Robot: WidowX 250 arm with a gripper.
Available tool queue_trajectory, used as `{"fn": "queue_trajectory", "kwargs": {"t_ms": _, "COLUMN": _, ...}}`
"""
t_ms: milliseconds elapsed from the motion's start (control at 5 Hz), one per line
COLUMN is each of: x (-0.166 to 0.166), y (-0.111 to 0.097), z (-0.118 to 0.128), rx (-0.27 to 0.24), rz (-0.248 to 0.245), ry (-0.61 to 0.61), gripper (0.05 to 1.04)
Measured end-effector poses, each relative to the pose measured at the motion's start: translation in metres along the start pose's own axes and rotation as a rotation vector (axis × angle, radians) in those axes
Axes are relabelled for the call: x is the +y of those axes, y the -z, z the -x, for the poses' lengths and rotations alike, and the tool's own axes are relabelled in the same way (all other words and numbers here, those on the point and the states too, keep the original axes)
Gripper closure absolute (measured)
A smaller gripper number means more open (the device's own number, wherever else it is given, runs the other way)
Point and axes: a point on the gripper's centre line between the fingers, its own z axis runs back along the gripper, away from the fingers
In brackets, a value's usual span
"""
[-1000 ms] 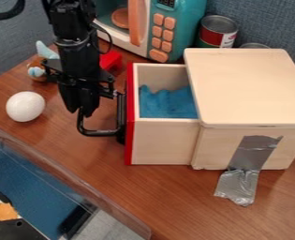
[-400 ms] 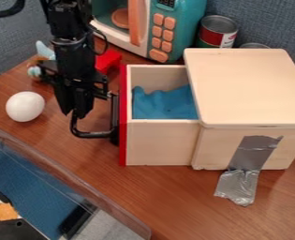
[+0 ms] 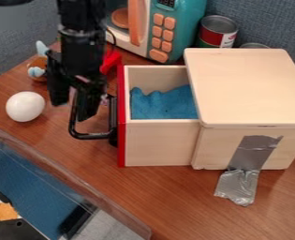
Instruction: Open the drawer
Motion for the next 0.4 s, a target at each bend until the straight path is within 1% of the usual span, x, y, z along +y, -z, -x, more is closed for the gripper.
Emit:
{"fn": "queue_trajectory", "kwargs": {"t_ms": 200, "x": -0.001, "y": -0.045, "z": 0.008, "rx": -0.075, "rz": -0.041, "ry": 0.087, "gripper": 0.076}}
{"fn": "queue_trajectory", "kwargs": {"t_ms": 400, "x": -0.005, "y": -0.090, "z": 0.030, "rx": -0.140, "rz": -0.093, "ry": 0.189, "gripper": 0.082}}
